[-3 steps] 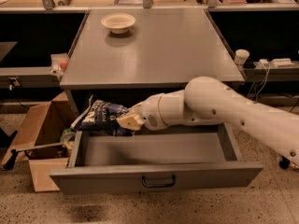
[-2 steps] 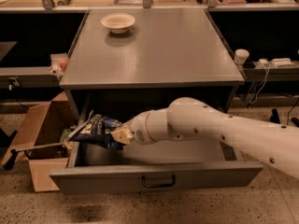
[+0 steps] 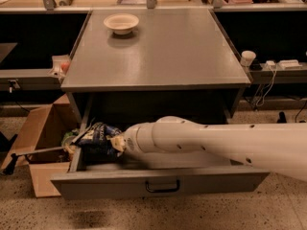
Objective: Place blue chip bag into top drawer
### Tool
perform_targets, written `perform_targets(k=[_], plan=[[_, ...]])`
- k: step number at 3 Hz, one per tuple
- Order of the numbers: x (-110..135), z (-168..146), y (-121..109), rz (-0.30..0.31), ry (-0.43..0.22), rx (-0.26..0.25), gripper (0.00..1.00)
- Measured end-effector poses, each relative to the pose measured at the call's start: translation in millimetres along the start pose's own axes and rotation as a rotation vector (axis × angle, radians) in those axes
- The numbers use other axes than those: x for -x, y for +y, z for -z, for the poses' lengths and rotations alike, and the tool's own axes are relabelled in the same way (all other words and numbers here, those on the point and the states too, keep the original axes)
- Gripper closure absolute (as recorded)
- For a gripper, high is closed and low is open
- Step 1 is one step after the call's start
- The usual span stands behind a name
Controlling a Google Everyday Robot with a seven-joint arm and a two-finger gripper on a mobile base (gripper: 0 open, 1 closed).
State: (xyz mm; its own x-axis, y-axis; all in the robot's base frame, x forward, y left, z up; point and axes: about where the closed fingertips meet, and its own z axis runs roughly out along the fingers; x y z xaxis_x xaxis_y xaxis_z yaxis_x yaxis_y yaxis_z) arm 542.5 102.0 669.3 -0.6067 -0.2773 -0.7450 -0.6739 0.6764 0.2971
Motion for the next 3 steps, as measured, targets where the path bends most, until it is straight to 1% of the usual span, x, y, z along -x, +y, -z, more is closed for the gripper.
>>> perform_targets(k=[1, 2, 3], plan=[[1.0, -0.1, 0.3, 0.000, -0.002, 0.000, 0.35], [1.1, -0.1, 0.3, 0.000, -0.002, 0.000, 0.04], [1.1, -0.1, 0.3, 0.000, -0.002, 0.000, 0.00]])
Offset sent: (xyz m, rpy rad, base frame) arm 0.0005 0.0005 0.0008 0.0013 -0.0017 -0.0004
